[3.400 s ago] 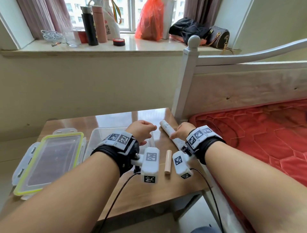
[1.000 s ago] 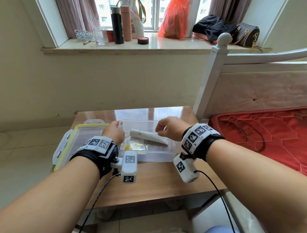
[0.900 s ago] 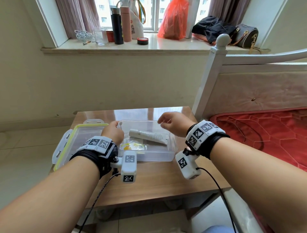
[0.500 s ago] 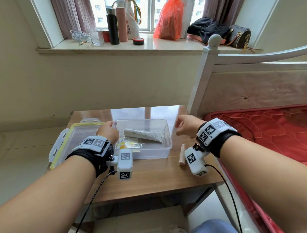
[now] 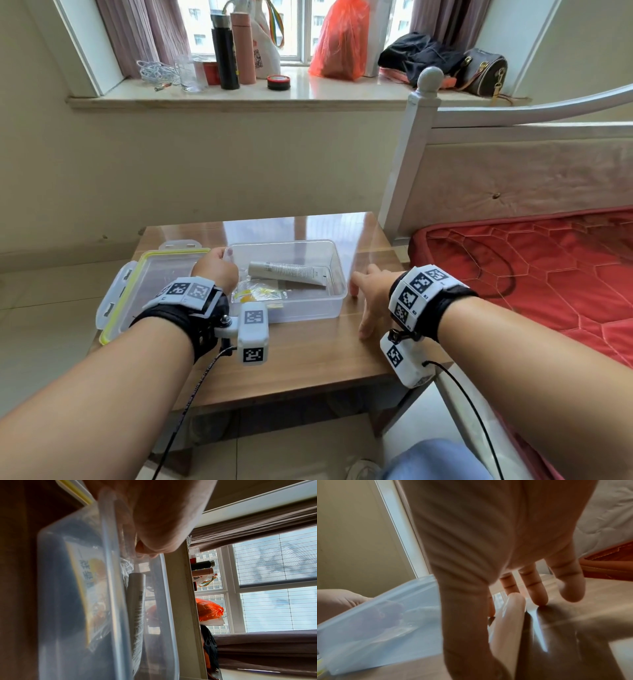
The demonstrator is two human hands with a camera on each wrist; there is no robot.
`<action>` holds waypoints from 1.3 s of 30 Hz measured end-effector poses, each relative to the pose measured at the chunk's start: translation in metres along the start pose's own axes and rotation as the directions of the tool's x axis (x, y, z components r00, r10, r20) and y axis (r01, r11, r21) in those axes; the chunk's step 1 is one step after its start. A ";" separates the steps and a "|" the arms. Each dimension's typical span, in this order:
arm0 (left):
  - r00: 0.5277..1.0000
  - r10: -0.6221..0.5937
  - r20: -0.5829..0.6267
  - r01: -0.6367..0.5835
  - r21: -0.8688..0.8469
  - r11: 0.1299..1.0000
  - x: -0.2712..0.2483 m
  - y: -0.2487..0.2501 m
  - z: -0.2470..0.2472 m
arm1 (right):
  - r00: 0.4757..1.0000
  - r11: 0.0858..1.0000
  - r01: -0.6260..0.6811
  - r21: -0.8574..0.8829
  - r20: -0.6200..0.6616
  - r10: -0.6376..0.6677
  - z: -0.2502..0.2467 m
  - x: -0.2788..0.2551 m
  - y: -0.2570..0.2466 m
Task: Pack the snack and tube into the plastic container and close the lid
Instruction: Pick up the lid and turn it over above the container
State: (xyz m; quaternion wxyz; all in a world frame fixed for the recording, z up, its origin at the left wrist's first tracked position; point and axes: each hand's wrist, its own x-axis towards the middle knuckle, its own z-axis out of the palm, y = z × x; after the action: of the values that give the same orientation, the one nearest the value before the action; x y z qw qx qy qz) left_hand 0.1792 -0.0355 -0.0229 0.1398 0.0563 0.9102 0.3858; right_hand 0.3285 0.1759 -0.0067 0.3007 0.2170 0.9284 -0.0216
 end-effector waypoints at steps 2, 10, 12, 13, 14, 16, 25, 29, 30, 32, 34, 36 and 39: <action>1.000 0.002 -0.003 -0.002 0.000 1.000 0.000 -0.001 0.000 | 1.000 1.000 0.010 0.019 0.006 -0.010 -0.001 0.001 -0.001; 1.000 0.000 -0.006 0.000 0.021 1.000 0.001 -0.002 0.001 | 0.992 0.991 -0.008 0.133 -0.127 0.025 -0.012 0.002 0.004; 1.000 -0.002 -0.004 0.002 0.012 1.000 0.000 -0.001 0.001 | 0.961 0.970 -0.034 0.241 -0.260 0.098 -0.020 0.004 0.005; 1.000 -0.004 -0.006 0.004 0.007 1.000 -0.001 -0.001 0.000 | 0.935 0.946 -0.019 0.322 -0.329 0.131 -0.025 0.005 0.005; 1.000 -0.005 -0.007 0.005 0.004 1.000 0.000 -0.002 0.000 | 0.906 0.915 0.020 0.403 -0.394 0.154 -0.028 0.005 0.004; 1.000 -0.006 -0.012 0.006 -0.004 1.000 0.001 -0.002 0.001 | 0.848 0.848 0.143 0.511 -0.505 0.161 -0.033 0.003 0.000; 1.000 -0.003 -0.013 0.003 -0.017 1.000 0.002 -0.002 0.004 | 0.814 0.938 0.275 0.213 -0.571 -0.109 -0.026 -0.007 -0.053; 1.000 -0.005 -0.010 0.004 -0.008 1.000 0.001 -0.002 0.003 | 0.867 0.972 0.208 0.108 -0.481 -0.132 -0.020 -0.001 -0.061; 1.000 -0.007 -0.007 0.007 -0.005 1.000 0.001 -0.002 0.003 | 0.876 0.977 0.195 0.092 -0.465 -0.131 -0.019 0.000 -0.062; 1.000 -0.009 -0.004 0.009 0.003 1.000 0.001 -0.002 0.003 | 0.886 0.979 0.184 0.088 -0.446 -0.126 -0.018 0.002 -0.066; 1.000 -0.009 0.000 0.009 0.008 1.000 0.000 -0.002 0.002 | 0.895 0.974 0.186 0.127 -0.431 -0.114 -0.018 0.001 -0.067; 1.000 -0.011 0.006 0.011 0.002 1.000 0.000 -0.003 0.002 | 0.903 0.970 0.181 0.163 -0.419 -0.098 -0.018 0.000 -0.067; 1.000 -0.008 0.009 0.008 -0.007 1.000 0.001 -0.004 0.002 | 0.909 0.975 0.168 0.145 -0.406 -0.096 -0.019 -0.002 -0.067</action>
State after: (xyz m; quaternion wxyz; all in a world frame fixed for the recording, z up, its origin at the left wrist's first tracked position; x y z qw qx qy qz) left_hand 0.1787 -0.0360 -0.0274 0.1456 0.0538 0.9084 0.3882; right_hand 0.2915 0.1177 0.0044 0.0839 0.1793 0.9770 -0.0796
